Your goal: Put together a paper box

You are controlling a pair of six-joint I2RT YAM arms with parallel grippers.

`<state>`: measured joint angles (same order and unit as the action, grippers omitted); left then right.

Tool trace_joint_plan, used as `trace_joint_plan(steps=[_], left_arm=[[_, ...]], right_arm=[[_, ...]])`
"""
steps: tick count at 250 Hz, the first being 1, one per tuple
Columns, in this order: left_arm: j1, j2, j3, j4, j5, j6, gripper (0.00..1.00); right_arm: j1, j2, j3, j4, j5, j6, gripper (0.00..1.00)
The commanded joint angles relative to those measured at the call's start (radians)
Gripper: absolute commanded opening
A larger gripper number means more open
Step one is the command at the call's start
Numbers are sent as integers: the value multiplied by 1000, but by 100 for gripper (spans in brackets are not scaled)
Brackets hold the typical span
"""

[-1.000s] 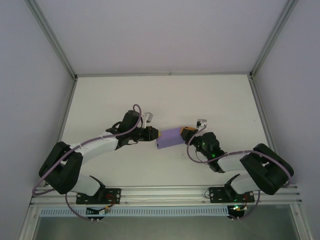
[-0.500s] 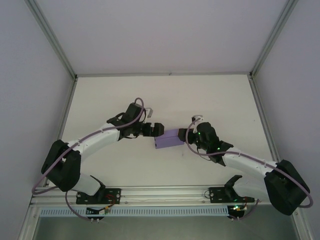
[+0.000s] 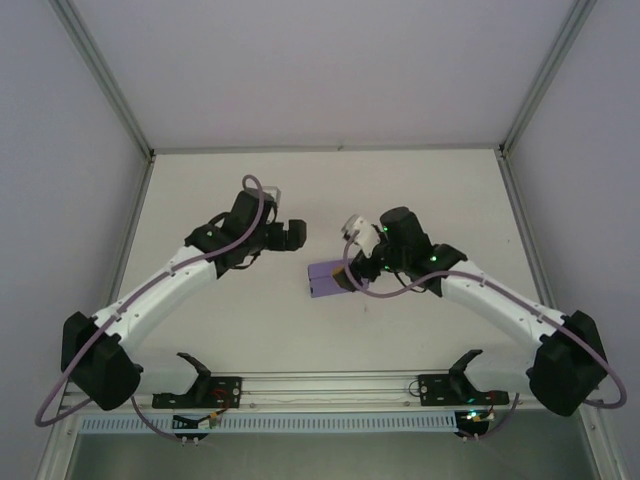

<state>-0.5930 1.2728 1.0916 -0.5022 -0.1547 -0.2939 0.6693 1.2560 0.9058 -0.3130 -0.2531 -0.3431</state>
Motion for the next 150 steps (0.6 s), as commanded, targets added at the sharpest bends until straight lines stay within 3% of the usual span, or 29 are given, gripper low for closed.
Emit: trace_joint_plan(steps=[1,59,95,150], left_arm=[[6,-58,-57,-57,-94,-7,100],[9,-116,-113,-101,-186,-46,100],[11,-120,-117,-125,-207,-53,100],[11,-119,-114,-134,-220,-51,100]], right_arm=[[7,84,76,-233,-60,-411,100],[61,323,258,-291,169,-519,100],[74,420,320,-360,212,-576,100],[119,502,352,-283,384,-525,81]])
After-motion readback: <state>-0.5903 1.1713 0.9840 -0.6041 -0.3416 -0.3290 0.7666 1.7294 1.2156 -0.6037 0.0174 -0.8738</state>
